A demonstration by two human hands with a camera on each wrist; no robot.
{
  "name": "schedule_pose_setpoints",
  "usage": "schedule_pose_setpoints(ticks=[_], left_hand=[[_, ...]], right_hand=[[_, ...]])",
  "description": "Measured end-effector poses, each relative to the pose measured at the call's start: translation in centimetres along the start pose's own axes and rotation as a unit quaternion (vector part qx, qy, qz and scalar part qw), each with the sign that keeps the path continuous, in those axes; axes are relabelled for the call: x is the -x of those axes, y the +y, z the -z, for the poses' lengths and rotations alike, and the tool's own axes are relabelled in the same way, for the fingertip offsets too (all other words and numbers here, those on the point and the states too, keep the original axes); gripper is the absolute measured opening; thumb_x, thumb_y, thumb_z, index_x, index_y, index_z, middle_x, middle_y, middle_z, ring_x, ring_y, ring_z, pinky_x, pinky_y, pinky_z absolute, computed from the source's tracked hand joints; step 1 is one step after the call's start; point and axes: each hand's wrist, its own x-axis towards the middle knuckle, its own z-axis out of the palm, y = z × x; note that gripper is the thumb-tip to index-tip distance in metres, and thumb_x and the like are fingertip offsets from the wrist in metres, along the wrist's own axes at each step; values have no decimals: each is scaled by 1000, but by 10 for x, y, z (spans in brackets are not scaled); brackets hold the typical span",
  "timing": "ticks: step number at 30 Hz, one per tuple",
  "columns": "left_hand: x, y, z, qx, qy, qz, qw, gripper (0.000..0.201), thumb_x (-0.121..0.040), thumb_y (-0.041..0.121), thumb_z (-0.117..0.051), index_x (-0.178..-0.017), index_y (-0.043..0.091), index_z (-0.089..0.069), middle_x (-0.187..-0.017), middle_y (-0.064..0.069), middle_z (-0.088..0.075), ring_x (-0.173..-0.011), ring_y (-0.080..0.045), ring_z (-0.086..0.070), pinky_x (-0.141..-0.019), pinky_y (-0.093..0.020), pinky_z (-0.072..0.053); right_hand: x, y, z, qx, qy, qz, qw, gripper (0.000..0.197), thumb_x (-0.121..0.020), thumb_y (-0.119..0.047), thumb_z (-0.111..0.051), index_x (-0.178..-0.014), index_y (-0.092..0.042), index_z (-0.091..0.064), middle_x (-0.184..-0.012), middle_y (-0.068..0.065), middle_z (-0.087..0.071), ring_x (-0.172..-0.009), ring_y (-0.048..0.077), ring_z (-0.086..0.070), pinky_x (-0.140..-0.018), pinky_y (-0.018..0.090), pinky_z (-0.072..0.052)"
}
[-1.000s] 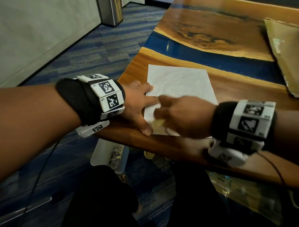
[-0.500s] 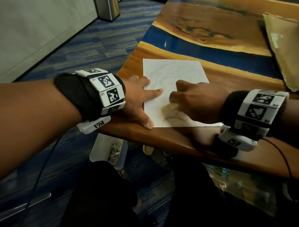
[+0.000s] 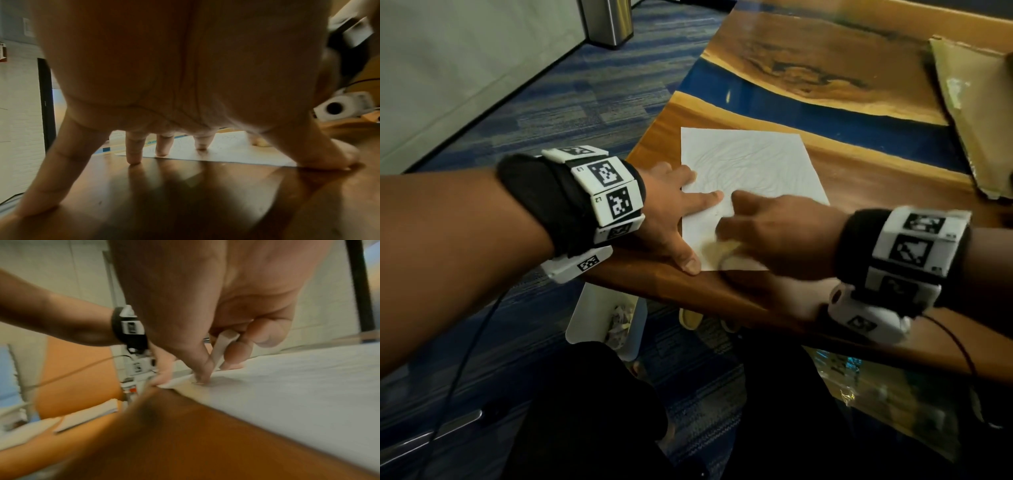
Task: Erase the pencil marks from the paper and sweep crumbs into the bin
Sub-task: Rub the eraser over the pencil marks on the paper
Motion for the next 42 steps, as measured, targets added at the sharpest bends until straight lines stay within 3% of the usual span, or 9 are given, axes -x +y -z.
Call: schedule_pose_setpoints(ticks=[4, 11, 16, 18, 23, 29, 33, 38, 42], left_hand=[[1, 0, 2, 8, -5, 7, 1000, 131, -45, 98, -46, -151, 53, 16, -167, 3, 8, -152, -34, -3, -116, -61, -21], [7, -4, 9, 72, -18, 2, 997, 92, -78, 85, -42, -154, 54, 1, -168, 2, 7, -154, -30, 1, -122, -57, -11], [12, -8, 10, 81, -32, 2, 996, 83, -90, 70, -48, -155, 51, 0, -168, 3, 10, -154, -26, 3, -121, -54, -8], [13, -7, 4, 82, -12, -1, 997, 82, -90, 71, -47, -156, 50, -3, -168, 2, 8, -154, -26, 2, -121, -56, -10], [12, -2, -7, 94, 40, -19, 995, 95, -78, 73, -64, -155, 40, -20, -168, -1, -3, -153, -27, -8, -119, -53, -22], [5, -1, -1, 69, 22, -12, 997, 103, -75, 74, -65, -156, 48, -6, -168, -3, -4, -153, -31, -8, -119, -55, -21], [3, -4, 5, 54, -5, -12, 998, 105, -75, 71, -68, -155, 50, -4, -168, -3, -1, -152, -32, -8, -120, -54, -22], [0, -7, 9, 43, -31, -2, 999, 111, -71, 71, -73, -153, 55, 0, -168, 0, 3, -153, -31, -7, -119, -57, -22], [3, -2, 12, 82, -22, -4, 996, 105, -67, 86, -60, -152, 55, -7, -167, -2, -8, -151, -29, -16, -117, -57, -26]], right_hand=[[-8, 43, -2, -1, 13, -124, 992, 36, -98, -32, -52, -133, -28, -46, -118, 0, -43, -71, 14, -49, -56, 26, -37], [-12, 50, -6, -78, 8, -145, 986, 34, -96, -34, -56, -128, -24, -54, -120, 0, -51, -91, 17, -50, -74, 29, -42], [-13, 48, 0, -74, 10, -141, 987, 33, -96, -33, -57, -127, -24, -54, -118, 1, -53, -90, 17, -50, -67, 26, -40], [-15, 38, 3, -79, 17, -125, 989, 33, -96, -33, -57, -127, -25, -54, -118, 0, -53, -90, 16, -50, -62, 23, -36], [-23, 2, 2, -110, 8, -14, 994, 30, -95, -34, -60, -124, -27, -57, -113, -4, -51, -94, 14, -52, -79, 25, -44], [-29, 37, 8, -75, 27, -133, 988, 31, -95, -31, -57, -124, -22, -56, -113, 0, -50, -92, 18, -52, -72, 29, -40], [-14, 3, 3, -64, -6, 20, 998, 27, -96, -36, -57, -121, -27, -54, -110, -5, -44, -87, 17, -53, -74, 30, -46], [-11, 42, 5, -33, -1, -106, 994, 27, -96, -35, -56, -122, -27, -54, -118, -1, -51, -87, 20, -53, -61, 27, -38], [-12, 42, 1, -33, 4, -101, 994, 27, -97, -34, -54, -122, -25, -53, -117, 0, -51, -86, 20, -52, -53, 23, -28]])
